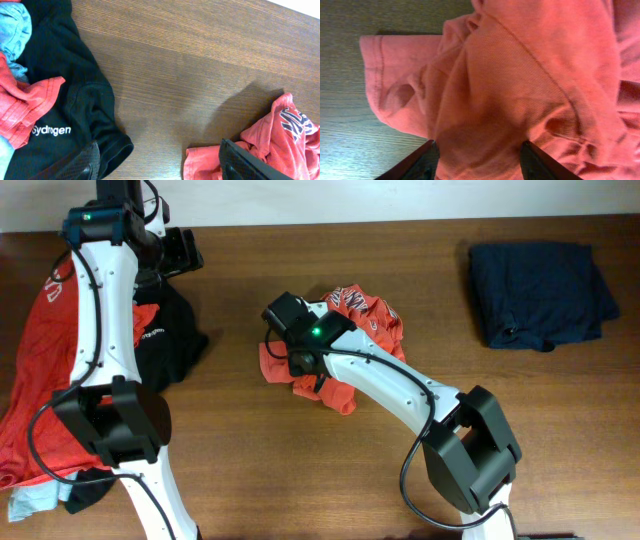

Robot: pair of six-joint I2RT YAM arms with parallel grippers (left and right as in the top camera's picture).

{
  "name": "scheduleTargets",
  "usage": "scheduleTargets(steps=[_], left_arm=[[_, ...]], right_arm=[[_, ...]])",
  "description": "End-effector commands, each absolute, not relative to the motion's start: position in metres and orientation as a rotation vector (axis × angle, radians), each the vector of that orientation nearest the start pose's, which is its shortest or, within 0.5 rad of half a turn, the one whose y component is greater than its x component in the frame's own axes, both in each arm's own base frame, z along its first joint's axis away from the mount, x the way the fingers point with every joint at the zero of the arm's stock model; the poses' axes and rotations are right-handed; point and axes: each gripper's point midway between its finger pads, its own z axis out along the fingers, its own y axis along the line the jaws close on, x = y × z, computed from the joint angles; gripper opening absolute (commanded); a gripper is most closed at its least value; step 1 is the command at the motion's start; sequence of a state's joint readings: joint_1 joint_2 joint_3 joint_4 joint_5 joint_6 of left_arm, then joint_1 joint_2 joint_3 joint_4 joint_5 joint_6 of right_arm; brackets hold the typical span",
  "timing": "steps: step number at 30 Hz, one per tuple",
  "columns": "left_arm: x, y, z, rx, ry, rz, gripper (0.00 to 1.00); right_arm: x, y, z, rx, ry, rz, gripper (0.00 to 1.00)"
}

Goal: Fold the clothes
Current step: 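Lower the right gripper onto the crumpled orange shirt and grasp it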

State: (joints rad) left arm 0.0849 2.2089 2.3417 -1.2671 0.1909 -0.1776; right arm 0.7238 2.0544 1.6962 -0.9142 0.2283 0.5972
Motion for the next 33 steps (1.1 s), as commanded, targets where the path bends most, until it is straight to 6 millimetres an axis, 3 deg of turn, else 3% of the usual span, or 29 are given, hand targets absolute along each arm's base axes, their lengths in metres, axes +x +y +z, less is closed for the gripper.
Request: scheduleTargets(steps=[1, 5, 17, 31, 32, 33], left_arm=[[0.518, 0.014, 0.203, -0.309, 2.667, -0.281, 0.76], [0.518, 0.014, 0.203, -0.309, 2.667, -0.281, 0.76], [0.517, 0.014, 0.203, -0.310, 2.670, -0.282, 0.76], [0.516, 0.013, 0.202, -0.311, 2.674, -0.282, 0.76], [0.516, 0.013, 0.202, -0.311, 2.674, -0.282, 0.76], [0.516, 0.013, 0.202, -0.311, 2.674, -0.282, 0.76]], right_arm=[[0.379, 0.265, 0.090, -0.084, 2.750, -0.060, 0.54], [0.382, 0.252, 0.092, -0.027, 2.720, -0.148, 0.53], [0.401, 0.251, 0.096, 0.025, 2.670, -0.102, 0.52], [0.401, 0.252, 0.096, 0.023, 2.671, -0.097, 0.11], [0.402, 0.252, 0.096, 0.024, 2.668, -0.096, 0.04], [0.402, 0.252, 0.096, 0.016, 2.666, -0.095, 0.04]])
